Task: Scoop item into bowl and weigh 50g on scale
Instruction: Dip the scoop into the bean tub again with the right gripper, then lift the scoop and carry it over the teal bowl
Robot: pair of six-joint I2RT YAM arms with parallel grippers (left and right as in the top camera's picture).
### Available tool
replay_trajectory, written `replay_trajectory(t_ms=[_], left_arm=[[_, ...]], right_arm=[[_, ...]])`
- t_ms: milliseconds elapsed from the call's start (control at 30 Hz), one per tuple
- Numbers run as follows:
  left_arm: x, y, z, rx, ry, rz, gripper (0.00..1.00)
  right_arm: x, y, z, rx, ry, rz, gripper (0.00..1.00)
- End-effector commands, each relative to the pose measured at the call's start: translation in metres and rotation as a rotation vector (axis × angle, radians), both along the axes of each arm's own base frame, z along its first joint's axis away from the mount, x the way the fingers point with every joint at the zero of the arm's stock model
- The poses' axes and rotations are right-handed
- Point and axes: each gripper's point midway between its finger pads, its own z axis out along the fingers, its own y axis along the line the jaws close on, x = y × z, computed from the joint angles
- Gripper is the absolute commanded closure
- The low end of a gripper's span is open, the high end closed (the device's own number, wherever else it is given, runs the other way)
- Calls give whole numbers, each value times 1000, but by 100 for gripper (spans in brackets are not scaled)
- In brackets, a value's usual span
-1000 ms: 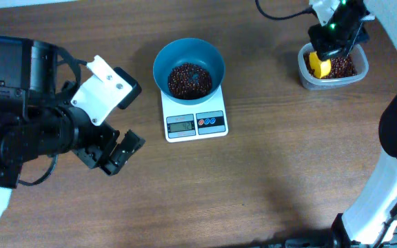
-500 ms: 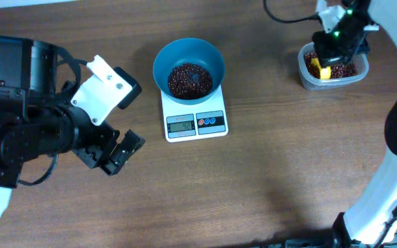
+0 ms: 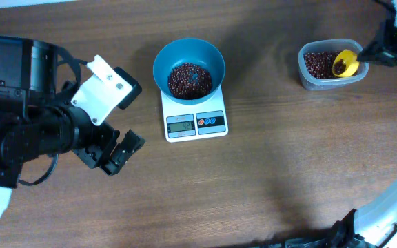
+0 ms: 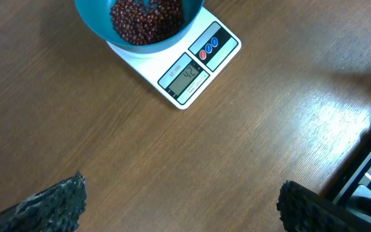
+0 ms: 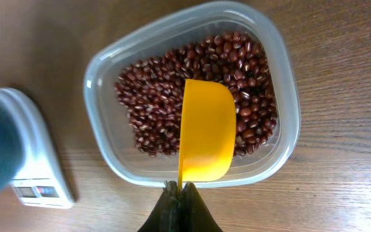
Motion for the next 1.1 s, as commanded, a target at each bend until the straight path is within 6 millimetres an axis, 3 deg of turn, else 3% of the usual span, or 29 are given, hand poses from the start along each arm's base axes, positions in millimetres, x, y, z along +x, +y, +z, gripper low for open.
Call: replay_trajectory(t_ms=[0,100,233,333,467,600,633,800,933,1067], left_arm=[[-2,-2,1,-11,-1,-5,1],[-2,-2,1,-11,-2,-5,1],[-2,-2,1,-11,-1,-5,1],[-2,-2,1,-11,-1,-5,1],[-2,-2,1,-11,-2,-5,1],[-2,-2,1,-11,-1,-5,1],[-2,-2,1,-11,-1,-5,1],[-2,-2,1,-10,-1,-5,1],[-2,-2,1,-10,-2,-5,1],[-2,-2,1,-11,-1,-5,1]], right_arm=[[6,-2,19,100,-86,-30,96],[8,-2,28,165,-129,-44,96],[4,14,37,274,-128,-42,96],[0,33,51,404,-135,-39,96],[11,67,79,569,-227,25,96],[18,124,86,618,-208,155,96],[19,153,88,641,-194,221,96],[7,247,94,692,-145,443,96],[11,297,91,633,-220,611,96],[24,323,74,470,-275,688,96]])
